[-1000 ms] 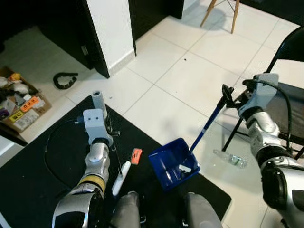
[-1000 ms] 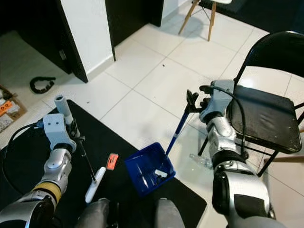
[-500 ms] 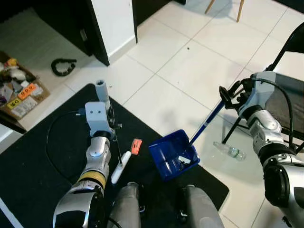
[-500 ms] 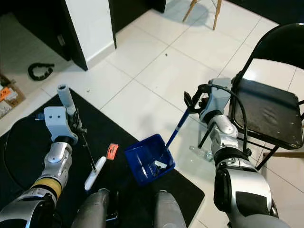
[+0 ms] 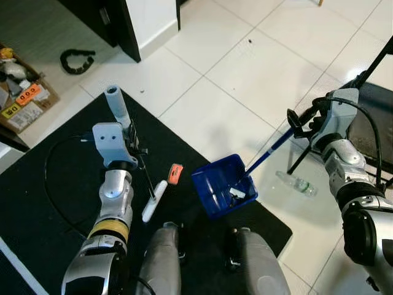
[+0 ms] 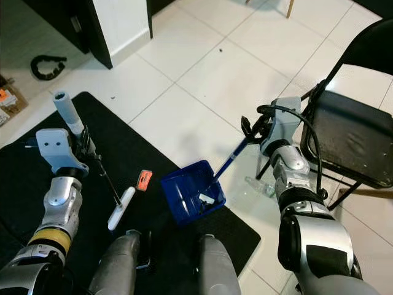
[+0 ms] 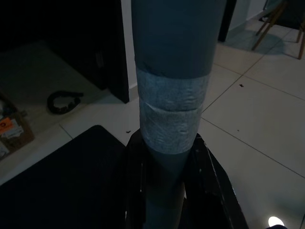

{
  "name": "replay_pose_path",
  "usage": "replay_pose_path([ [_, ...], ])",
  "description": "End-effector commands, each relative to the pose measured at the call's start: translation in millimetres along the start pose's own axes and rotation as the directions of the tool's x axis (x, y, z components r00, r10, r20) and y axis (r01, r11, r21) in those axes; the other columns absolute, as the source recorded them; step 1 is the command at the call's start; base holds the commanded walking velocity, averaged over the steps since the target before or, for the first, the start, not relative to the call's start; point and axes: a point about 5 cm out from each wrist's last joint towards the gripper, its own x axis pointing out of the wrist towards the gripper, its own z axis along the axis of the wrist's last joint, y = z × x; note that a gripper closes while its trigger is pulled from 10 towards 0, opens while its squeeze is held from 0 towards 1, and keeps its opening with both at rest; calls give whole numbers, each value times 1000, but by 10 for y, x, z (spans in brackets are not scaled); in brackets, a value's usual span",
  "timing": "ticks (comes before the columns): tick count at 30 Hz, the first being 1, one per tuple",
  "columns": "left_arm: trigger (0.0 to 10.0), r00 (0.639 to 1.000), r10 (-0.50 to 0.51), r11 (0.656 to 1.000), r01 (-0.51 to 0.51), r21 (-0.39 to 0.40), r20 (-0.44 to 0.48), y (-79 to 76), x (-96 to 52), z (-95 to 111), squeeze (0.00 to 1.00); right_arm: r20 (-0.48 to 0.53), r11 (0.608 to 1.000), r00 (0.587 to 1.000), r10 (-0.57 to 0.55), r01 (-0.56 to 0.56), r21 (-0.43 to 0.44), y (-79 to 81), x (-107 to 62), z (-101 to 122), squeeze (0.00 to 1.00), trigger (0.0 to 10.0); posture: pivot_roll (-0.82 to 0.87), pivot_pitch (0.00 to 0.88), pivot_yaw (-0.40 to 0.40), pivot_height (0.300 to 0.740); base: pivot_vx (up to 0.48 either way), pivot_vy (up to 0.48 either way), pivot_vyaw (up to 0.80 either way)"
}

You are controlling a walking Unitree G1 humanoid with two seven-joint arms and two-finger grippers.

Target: Sweep floor

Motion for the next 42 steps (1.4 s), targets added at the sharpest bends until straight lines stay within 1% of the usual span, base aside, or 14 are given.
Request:
replay_pose_path([
  [1, 10000, 1000, 13, 1000, -13, 16, -24, 104, -68, -46, 0, -49, 1000, 999, 0, 0, -12, -13, -31, -85, 0, 10000, 95, 329, -84, 740, 0, 0, 0],
  [2, 10000, 1000, 18, 1000, -18, 18, -8, 139, -63, -10, 0, -51, 1000, 999, 4, -5, -12, 1, -25, -84, 0, 10000, 106, 337, -84, 740, 0, 0, 0],
  [6, 10000, 1000, 20, 1000, -20, 19, 2, 167, -64, 18, 0, -51, 1000, 999, 7, -7, -12, 13, -16, -79, 0, 10000, 112, 343, -84, 740, 0, 0, 0],
  [14, 10000, 1000, 16, 1000, -17, 25, 19, 219, -114, 70, 0, -39, 1000, 999, 6, -6, -12, 28, 14, -32, 0, 10000, 142, 359, -83, 740, 0, 0, 0],
  [24, 10000, 999, 40, 999, -40, 19, 17, 289, -152, 105, 0, -33, 1000, 999, 0, -1, -25, -5, 24, 9, 0, 10000, 152, 358, -82, 740, 0, 0, 0],
  [29, 10000, 999, 45, 999, -45, 18, 17, 299, -162, 111, 0, -34, 999, 999, 1, -2, -35, -25, 19, 14, 0, 10000, 154, 356, -85, 740, 0, 0, 0],
  [31, 10000, 998, 58, 998, -58, 10, 17, 301, -179, 117, 0, -31, 998, 999, 6, -8, -58, -57, 14, 36, 0, 10000, 155, 347, -90, 740, 0, 0, 0],
  [37, 10000, 998, 59, 998, -59, 6, 18, 291, -188, 119, 0, -31, 996, 999, 21, -23, -82, -66, 12, 50, 0, 10000, 155, 341, -92, 740, 0, 0, 0],
  [42, 10000, 998, 59, 998, -59, -3, 15, 268, -200, 124, 0, -45, 991, 998, 38, -43, -124, -108, -6, 53, 0, 10000, 153, 328, -95, 740, 0, 0, 0],
])
